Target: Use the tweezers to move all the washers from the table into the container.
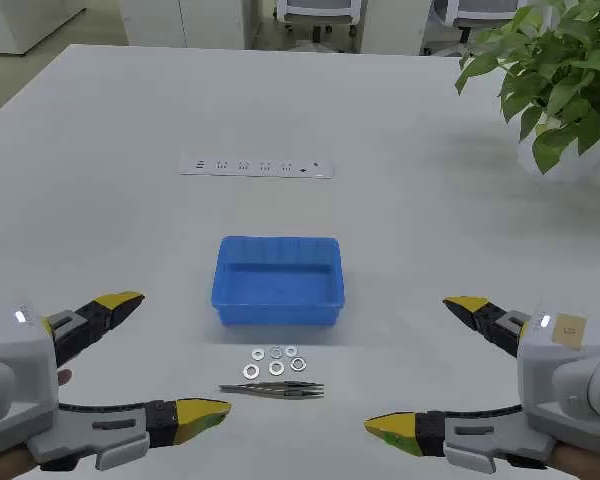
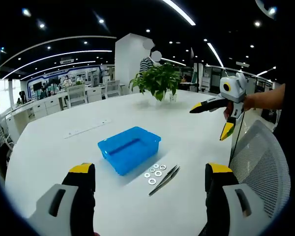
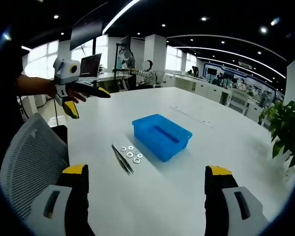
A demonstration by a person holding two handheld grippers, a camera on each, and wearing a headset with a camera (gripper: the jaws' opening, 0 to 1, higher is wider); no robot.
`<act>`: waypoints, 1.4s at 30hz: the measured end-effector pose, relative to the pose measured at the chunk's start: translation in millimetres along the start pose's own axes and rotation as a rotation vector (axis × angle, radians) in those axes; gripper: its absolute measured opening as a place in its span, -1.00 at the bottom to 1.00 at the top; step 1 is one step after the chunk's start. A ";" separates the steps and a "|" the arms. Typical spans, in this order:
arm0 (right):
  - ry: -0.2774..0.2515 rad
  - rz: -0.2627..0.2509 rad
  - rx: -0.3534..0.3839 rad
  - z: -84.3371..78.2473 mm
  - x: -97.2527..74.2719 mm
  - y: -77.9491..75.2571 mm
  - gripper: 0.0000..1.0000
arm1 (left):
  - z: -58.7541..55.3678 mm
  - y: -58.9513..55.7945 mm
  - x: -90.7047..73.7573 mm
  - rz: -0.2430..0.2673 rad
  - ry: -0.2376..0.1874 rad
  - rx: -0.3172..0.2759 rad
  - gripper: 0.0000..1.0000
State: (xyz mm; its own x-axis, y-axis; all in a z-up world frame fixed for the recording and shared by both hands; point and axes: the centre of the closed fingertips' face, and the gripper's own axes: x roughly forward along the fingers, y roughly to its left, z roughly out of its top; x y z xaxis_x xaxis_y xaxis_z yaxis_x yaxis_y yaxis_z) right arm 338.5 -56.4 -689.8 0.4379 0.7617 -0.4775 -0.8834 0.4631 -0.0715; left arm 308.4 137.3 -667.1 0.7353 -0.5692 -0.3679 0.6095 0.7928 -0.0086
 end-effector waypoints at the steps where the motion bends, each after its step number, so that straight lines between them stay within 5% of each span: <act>1: 0.000 0.000 -0.001 0.0 -0.2 -0.3 1.00 | 0.2 0.1 0.2 0.000 0.002 0.004 0.95; 42: 0.005 -0.001 -0.016 2.3 0.2 -3.5 0.95 | 1.1 2.5 2.0 -0.007 0.011 0.019 0.90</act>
State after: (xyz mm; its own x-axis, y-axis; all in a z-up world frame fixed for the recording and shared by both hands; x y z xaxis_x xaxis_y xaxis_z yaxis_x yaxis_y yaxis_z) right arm 342.1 -56.9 -687.6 0.4376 0.7594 -0.4815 -0.8858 0.4562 -0.0857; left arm 311.8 137.9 -666.8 0.7279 -0.5721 -0.3780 0.6201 0.7845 0.0068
